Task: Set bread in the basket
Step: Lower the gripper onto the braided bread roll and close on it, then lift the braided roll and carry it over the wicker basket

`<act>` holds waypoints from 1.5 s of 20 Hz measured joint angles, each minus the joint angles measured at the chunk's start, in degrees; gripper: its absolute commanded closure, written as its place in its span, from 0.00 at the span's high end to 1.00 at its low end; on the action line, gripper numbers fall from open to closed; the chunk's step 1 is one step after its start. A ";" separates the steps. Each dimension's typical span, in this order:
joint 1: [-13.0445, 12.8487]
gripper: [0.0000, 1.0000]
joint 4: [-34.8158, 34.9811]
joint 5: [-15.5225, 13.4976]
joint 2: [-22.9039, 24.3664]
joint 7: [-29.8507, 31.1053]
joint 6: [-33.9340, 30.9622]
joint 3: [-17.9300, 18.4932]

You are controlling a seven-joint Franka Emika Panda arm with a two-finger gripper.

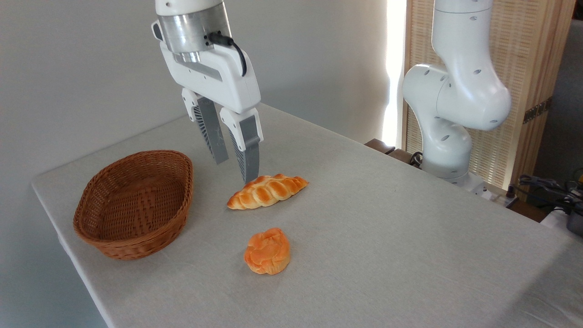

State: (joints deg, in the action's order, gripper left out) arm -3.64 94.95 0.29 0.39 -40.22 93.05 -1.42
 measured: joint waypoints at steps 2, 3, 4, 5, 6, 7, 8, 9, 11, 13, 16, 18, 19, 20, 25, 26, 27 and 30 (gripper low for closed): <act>0.00 1.00 3.29 -0.17 1.31 -0.13 1.52 -0.85; -0.03 1.00 6.12 -0.69 2.60 -0.14 3.17 -1.67; -0.04 1.00 9.14 -1.95 4.02 -0.18 4.84 -2.63; -0.09 1.00 12.74 -3.59 5.63 -0.19 6.78 -3.99; -0.15 1.00 16.49 -4.70 7.14 -0.19 8.91 -5.66; -0.23 1.00 19.91 -5.20 8.31 -0.19 10.86 -7.44; -0.28 1.00 23.33 -5.43 9.26 -0.15 12.67 -9.46; -0.33 1.00 25.94 -5.51 9.79 -0.07 13.99 -11.05; -0.42 1.00 29.89 -5.56 10.15 -0.07 16.79 -13.34; -0.45 1.00 32.79 -5.56 10.14 -0.08 19.12 -15.05; -0.44 1.00 35.14 -5.56 10.10 -1.21 20.16 -15.61; -0.45 0.98 35.61 -5.56 9.88 -2.00 20.70 -15.63; -0.45 0.87 35.69 -5.56 9.68 -2.20 20.96 -15.72; -0.45 0.75 35.71 -5.56 9.42 -2.22 21.11 -15.89; -0.47 0.26 35.74 -5.56 8.42 -2.27 22.36 -16.24; -0.47 0.20 35.75 -5.36 8.12 -2.42 22.46 -16.24; -0.47 0.17 35.74 -4.89 7.79 -2.55 22.51 -16.25; -0.58 0.17 35.59 -3.95 6.87 -2.80 22.68 -16.32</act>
State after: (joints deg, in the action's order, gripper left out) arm -4.22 130.54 -3.66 7.26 -43.02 115.73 -17.73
